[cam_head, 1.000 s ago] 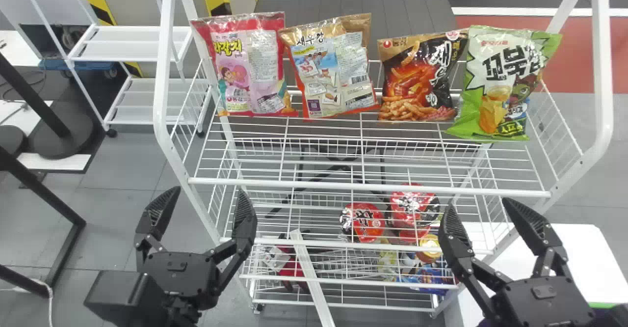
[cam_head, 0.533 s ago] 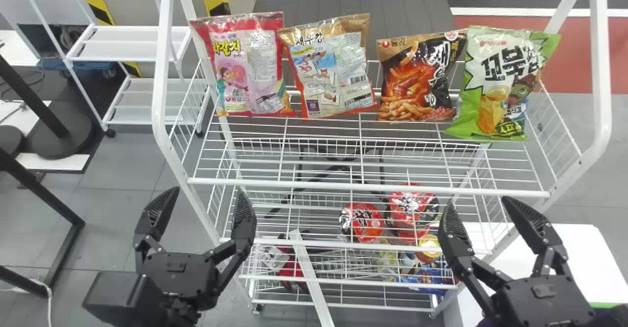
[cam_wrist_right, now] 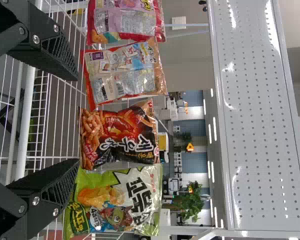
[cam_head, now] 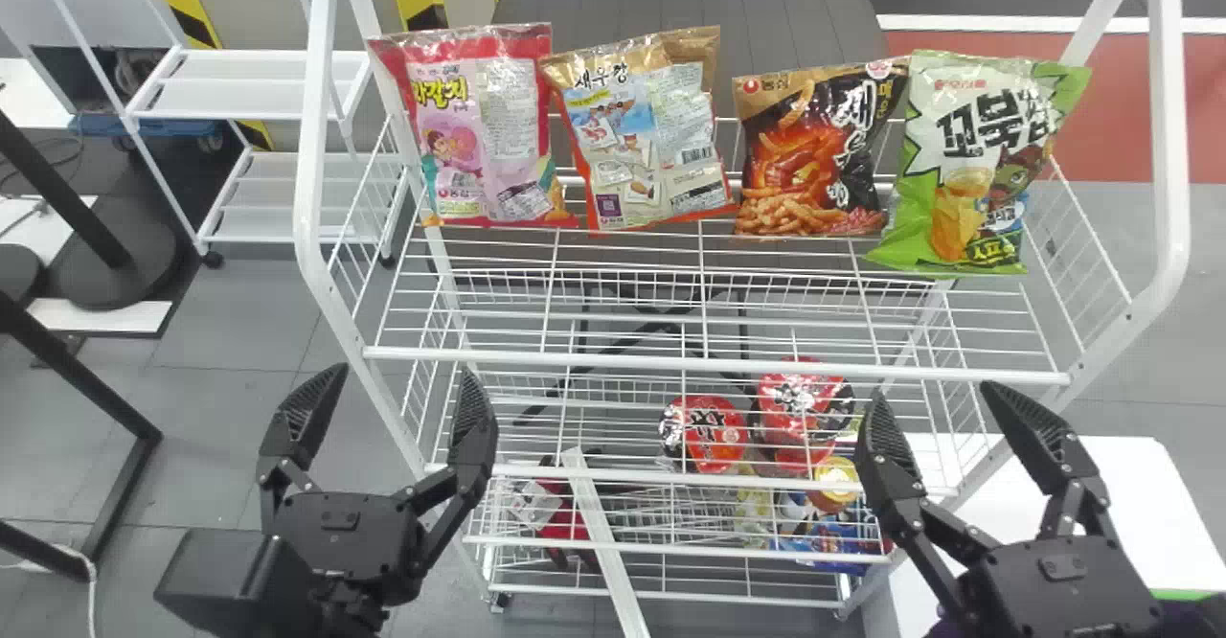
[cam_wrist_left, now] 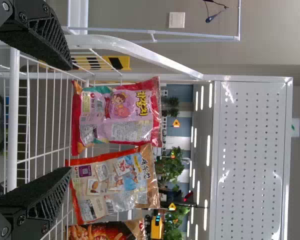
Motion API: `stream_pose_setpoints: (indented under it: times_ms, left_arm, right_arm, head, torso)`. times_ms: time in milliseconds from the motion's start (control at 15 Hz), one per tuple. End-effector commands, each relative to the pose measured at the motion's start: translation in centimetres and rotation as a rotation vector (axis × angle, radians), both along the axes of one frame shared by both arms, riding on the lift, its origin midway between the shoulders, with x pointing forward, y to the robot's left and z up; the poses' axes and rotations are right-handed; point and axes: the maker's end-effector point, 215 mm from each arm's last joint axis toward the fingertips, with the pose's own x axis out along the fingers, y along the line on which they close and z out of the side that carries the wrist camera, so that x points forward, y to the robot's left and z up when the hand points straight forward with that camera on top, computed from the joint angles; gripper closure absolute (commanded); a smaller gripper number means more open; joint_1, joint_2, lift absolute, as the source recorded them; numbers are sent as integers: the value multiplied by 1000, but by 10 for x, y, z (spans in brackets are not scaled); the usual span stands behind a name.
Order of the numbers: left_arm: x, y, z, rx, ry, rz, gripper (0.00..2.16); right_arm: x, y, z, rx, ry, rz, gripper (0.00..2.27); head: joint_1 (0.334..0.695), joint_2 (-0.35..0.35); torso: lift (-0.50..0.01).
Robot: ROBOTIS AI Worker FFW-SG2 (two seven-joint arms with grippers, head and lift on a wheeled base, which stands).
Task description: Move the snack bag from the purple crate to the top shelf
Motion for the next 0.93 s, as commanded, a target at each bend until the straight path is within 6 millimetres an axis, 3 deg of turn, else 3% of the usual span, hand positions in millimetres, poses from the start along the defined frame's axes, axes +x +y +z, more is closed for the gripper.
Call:
stream_pose_setpoints:
  times_ms: [0,867]
  left_arm:
    - [0,0,0,-1,0,0,103]
    - [-4,-2,1,-3,0,-2,103]
  right_arm:
    - [0,-1,2,-3,-3,-1,299]
    - [-2,-3,4,-8,-4,2,299]
  head:
    - [695,23]
    - [695,16]
  torso:
    - [0]
    - [0]
